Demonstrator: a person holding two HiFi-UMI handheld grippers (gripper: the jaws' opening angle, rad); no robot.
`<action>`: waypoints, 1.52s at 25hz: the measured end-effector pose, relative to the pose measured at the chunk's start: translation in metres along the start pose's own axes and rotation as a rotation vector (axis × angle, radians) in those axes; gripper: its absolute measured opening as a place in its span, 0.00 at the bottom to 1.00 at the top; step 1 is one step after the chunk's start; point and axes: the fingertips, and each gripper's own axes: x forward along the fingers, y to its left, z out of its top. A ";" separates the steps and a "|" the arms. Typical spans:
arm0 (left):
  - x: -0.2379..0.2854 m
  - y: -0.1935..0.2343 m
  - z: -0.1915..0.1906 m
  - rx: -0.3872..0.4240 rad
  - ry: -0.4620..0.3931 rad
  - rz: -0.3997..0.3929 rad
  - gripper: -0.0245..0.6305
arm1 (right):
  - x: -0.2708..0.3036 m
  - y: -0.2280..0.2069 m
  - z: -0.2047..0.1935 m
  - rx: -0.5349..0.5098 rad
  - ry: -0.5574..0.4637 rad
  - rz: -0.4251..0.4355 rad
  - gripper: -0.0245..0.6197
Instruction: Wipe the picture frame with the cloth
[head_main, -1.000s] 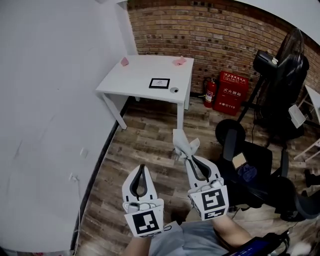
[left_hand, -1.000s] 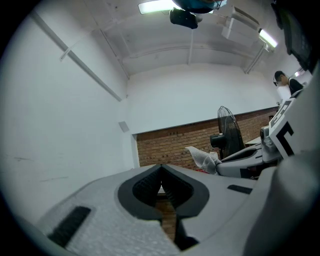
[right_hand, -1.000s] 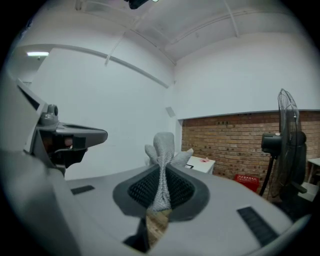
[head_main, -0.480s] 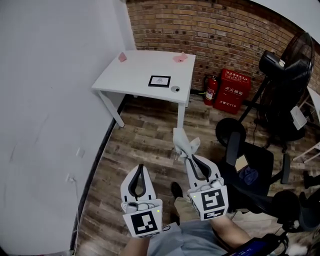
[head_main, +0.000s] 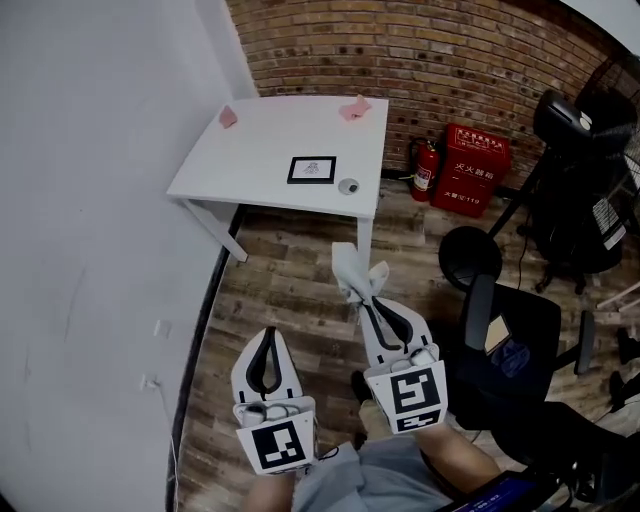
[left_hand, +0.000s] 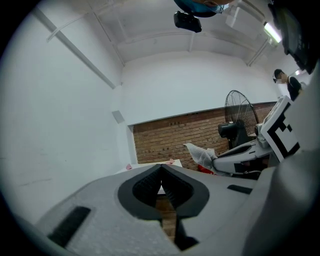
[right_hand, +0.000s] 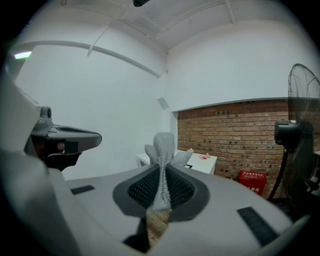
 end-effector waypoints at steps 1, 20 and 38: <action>0.011 0.000 0.001 -0.001 0.002 -0.006 0.05 | 0.010 -0.004 0.000 -0.001 -0.002 0.000 0.10; 0.170 0.008 0.017 0.032 0.014 -0.032 0.05 | 0.141 -0.085 0.017 0.024 0.017 -0.002 0.10; 0.285 0.077 -0.011 0.023 0.012 -0.071 0.05 | 0.257 -0.094 0.007 0.027 0.061 -0.062 0.10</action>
